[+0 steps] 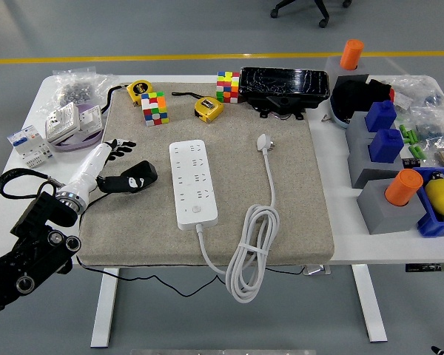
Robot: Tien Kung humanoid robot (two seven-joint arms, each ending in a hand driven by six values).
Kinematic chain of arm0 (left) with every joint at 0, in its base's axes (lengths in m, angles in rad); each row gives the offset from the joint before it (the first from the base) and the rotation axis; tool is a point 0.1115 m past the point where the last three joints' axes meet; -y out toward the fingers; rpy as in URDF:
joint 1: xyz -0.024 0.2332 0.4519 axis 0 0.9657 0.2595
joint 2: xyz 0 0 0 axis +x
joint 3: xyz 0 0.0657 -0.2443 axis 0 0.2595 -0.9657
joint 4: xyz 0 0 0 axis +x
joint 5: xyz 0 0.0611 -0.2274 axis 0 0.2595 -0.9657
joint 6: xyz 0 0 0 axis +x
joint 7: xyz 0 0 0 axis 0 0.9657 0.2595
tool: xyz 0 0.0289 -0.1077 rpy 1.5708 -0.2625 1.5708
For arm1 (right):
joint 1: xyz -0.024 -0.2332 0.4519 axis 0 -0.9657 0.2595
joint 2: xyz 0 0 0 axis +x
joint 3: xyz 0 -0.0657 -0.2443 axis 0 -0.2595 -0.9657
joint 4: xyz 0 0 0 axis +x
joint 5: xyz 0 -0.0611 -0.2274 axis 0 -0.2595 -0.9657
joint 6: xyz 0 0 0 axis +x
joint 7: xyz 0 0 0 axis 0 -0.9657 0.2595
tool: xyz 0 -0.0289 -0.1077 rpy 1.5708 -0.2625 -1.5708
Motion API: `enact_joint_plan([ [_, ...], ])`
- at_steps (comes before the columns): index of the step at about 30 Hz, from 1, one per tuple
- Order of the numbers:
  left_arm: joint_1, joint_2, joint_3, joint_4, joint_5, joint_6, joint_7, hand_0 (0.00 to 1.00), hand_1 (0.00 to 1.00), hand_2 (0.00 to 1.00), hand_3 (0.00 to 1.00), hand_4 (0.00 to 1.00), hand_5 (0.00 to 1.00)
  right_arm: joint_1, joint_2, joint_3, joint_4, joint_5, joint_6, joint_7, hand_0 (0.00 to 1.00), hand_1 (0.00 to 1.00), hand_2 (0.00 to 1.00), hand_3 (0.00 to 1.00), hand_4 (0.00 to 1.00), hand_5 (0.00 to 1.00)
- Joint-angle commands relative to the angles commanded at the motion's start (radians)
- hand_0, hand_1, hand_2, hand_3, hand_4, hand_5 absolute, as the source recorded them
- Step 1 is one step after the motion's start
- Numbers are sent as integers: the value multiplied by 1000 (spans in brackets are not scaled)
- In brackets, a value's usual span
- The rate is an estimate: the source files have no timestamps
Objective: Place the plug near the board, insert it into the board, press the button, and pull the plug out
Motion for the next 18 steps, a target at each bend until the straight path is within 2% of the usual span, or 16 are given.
enact_joint_plan([
  [5, -9, -7, 19, 17, -7, 1, -3, 698, 712, 682, 664, 998, 180, 0, -1, -1, 1, 0, -1, 2, 673, 679, 671, 569, 920, 517],
  [6, -11, -10, 23, 21, -9, 1, -4, 675, 680, 596, 580, 998, 152, 0, 0, -1, 1, 0, -1, 3, 672, 678, 671, 569, 920, 517],
  [11, -17, -20, 35, 37, -24, 6, -10, 675, 680, 596, 580, 998, 152, -1, 3, -2, 0, 1, -1, 4, 672, 678, 671, 569, 920, 517],
  [12, -20, -22, 37, 41, -28, 8, -10, 614, 549, 550, 548, 847, 45, -1, 3, -2, 0, 1, -1, 4, 673, 676, 671, 568, 921, 518],
  [17, -34, -29, 54, 65, -43, 14, -5, 614, 549, 550, 548, 847, 45, 0, 2, -1, 0, 1, -2, 4, 673, 676, 671, 568, 921, 518],
  [18, -35, -30, 55, 67, -50, 15, -8, 515, 498, 546, 549, 791, 26, 0, 1, -1, 0, 1, -2, 4, 673, 676, 671, 568, 920, 517],
])
